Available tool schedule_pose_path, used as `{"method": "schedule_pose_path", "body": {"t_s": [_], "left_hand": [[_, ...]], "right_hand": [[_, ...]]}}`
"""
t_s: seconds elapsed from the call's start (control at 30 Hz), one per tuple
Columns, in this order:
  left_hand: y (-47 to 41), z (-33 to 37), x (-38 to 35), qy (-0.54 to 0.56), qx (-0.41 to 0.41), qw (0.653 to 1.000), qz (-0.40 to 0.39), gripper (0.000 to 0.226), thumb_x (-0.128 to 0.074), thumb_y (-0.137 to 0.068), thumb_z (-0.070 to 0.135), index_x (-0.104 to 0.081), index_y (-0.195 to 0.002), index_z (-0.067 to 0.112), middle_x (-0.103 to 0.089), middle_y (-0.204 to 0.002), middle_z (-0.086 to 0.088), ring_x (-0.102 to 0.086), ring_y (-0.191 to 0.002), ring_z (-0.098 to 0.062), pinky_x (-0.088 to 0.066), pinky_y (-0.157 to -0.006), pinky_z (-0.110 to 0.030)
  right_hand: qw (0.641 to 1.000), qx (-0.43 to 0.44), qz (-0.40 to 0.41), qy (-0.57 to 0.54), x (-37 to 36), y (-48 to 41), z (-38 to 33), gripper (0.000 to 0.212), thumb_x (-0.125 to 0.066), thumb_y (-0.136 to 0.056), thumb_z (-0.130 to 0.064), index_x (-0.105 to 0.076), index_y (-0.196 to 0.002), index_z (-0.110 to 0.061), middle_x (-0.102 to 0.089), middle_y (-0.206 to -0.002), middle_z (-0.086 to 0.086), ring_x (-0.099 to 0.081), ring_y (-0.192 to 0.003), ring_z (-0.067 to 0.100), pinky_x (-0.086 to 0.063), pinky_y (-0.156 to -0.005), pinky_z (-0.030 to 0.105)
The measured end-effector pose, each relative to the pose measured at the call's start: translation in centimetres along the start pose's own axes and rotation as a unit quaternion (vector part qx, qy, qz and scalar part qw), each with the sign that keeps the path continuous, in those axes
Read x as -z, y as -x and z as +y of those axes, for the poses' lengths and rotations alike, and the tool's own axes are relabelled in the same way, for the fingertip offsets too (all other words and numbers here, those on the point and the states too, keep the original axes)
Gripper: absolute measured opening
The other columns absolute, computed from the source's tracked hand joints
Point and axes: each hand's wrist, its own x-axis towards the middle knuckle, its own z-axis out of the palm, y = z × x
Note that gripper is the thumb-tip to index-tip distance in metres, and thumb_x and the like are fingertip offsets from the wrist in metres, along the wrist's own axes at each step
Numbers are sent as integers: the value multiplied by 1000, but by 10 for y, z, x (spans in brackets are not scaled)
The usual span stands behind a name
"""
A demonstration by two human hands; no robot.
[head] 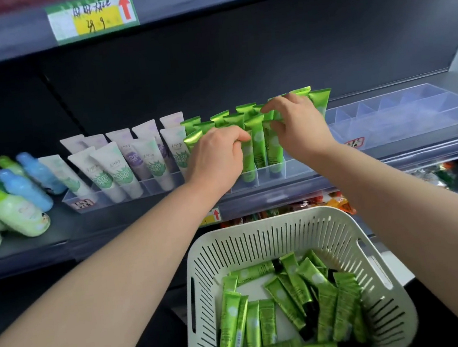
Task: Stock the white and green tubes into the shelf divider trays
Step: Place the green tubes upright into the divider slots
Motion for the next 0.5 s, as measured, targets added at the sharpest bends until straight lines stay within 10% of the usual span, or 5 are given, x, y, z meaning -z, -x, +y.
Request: {"method": "schedule_pose_path", "body": {"t_s": [0.17, 0.5], "left_hand": [[31, -3, -16, 6, -5, 999, -40, 28, -50, -97, 15, -69, -112, 29, -66, -115, -1, -61, -104, -20, -43, -84, -28], [119, -31, -72, -42, 62, 968, -239, 30, -52, -93, 14, -68, -112, 30, -65, -122, -1, -59, -110, -23, -49, -90, -33]], "right_hand": [[997, 71, 25, 28, 5, 46, -2, 30, -59, -82, 0, -66, -107, -13, -59, -102, 12, -52, -94, 38, -48, -73, 46], [974, 80, -169, 125, -33, 150, 18, 43, -58, -84, -6, -56, -122, -26, -53, -121, -1, -45, -112, 26, -39, -87, 39]]}}
